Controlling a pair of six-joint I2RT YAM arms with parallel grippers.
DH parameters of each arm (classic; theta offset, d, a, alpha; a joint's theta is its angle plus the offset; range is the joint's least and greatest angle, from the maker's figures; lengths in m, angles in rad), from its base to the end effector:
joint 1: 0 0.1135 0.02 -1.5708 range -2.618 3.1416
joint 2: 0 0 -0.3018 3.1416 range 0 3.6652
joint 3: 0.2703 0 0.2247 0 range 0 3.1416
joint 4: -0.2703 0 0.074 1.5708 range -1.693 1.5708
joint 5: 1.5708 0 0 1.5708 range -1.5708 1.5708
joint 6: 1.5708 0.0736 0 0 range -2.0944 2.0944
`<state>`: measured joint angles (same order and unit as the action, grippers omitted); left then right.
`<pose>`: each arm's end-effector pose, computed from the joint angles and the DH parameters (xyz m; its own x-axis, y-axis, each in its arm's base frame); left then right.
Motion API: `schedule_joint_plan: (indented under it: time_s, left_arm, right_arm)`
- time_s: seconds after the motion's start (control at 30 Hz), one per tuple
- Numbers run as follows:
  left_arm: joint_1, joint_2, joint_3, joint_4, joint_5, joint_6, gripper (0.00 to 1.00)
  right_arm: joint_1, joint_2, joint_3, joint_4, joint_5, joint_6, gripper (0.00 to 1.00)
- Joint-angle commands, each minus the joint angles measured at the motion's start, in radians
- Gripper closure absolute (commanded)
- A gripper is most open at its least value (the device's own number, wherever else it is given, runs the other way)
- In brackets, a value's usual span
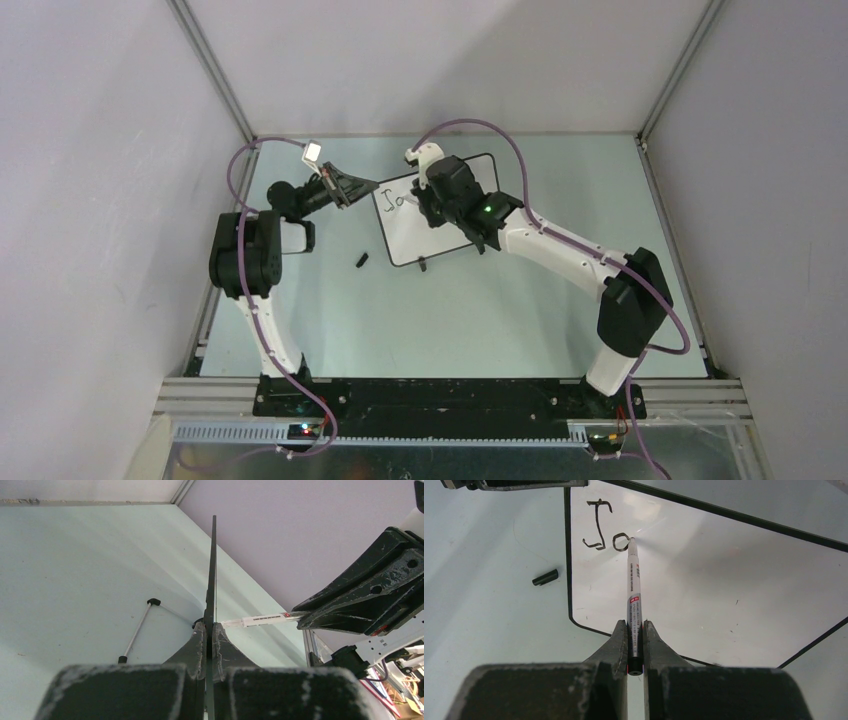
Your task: Write a sentence on the whiteboard
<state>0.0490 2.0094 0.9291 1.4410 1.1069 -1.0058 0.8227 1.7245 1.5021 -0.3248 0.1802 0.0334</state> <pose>0.4059 -0.0460 0.2617 -0.4986 -0.4028 -0.7675 0.7335 0.2758 -0.6212 0.2924 0.2957 0.3463 -0.3743 -0.3551 -0.8566 -0.6048 0.7937 -0.0647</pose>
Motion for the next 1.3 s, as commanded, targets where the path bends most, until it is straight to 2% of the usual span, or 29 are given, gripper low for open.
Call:
schedule_joint_plan:
  time_s: [0.0,0.37,0.73,1.27]
  left_arm:
    - [0.0,-0.011,0.021,0.082,0.03,-0.014,1.0]
    - [0.001,-0.011,0.021,0.082,0.031,-0.016,1.0]
    - [0.0,-0.011,0.022,0.082,0.03,-0.014,1.0]
    - [0.0,-0.011,0.021,0.082,0.031,-0.016,1.0]
  right_arm:
    - [0.006,0.013,0.049,0.013,0.025,-0.001,1.0]
    - [0.012,0.001,0.044,0.018,-0.024,-0.016,1.0]
    - [-0.022,-0.149,-0.093,0.153,-0.069,-0.006,1.0]
    - [-0.057,-0.131,-0.101,0.142,-0.056,0.005,1.0]
